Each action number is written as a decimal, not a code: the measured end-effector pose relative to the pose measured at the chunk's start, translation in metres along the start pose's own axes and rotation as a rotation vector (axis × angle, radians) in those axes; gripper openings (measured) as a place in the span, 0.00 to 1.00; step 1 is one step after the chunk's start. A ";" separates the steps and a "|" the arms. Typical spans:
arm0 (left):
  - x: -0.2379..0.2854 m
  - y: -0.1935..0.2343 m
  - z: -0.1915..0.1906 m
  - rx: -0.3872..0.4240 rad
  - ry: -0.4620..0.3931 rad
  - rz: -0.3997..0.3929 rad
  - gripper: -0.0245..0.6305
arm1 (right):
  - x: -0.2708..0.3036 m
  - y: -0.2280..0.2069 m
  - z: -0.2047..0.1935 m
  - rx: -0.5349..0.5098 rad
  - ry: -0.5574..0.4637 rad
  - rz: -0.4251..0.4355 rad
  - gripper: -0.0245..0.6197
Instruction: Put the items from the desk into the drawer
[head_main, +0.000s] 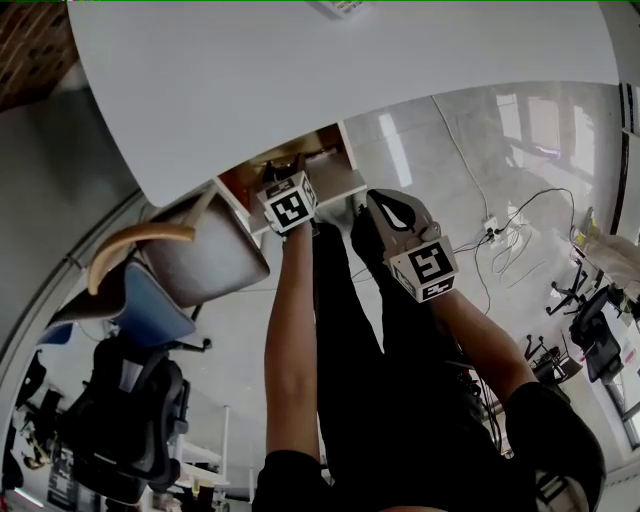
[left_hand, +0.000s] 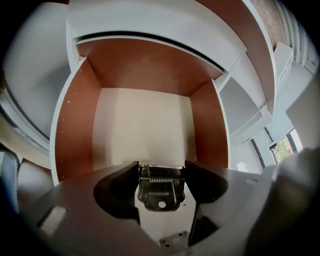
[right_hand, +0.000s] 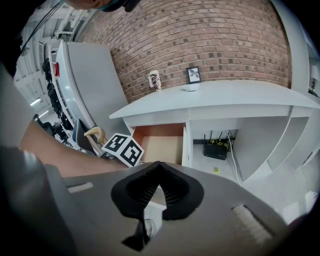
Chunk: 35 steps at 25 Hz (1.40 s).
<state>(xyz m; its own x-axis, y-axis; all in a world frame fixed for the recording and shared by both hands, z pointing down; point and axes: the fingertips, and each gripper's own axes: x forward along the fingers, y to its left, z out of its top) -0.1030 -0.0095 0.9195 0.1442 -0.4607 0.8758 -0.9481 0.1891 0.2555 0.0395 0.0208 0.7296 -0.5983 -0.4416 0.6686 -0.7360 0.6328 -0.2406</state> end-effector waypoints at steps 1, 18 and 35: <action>0.002 -0.001 -0.001 0.000 0.009 0.002 0.50 | -0.001 -0.001 -0.001 0.001 0.002 -0.001 0.04; 0.025 0.006 -0.032 -0.015 0.129 0.041 0.49 | -0.007 -0.010 -0.010 0.023 0.022 -0.021 0.04; -0.048 -0.009 -0.004 -0.064 -0.018 0.022 0.09 | -0.030 0.003 0.024 0.012 -0.032 -0.021 0.04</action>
<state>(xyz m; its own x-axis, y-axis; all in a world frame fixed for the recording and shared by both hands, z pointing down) -0.1002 0.0146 0.8766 0.1178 -0.4707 0.8744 -0.9308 0.2545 0.2624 0.0477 0.0214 0.6919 -0.5926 -0.4747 0.6507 -0.7519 0.6156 -0.2357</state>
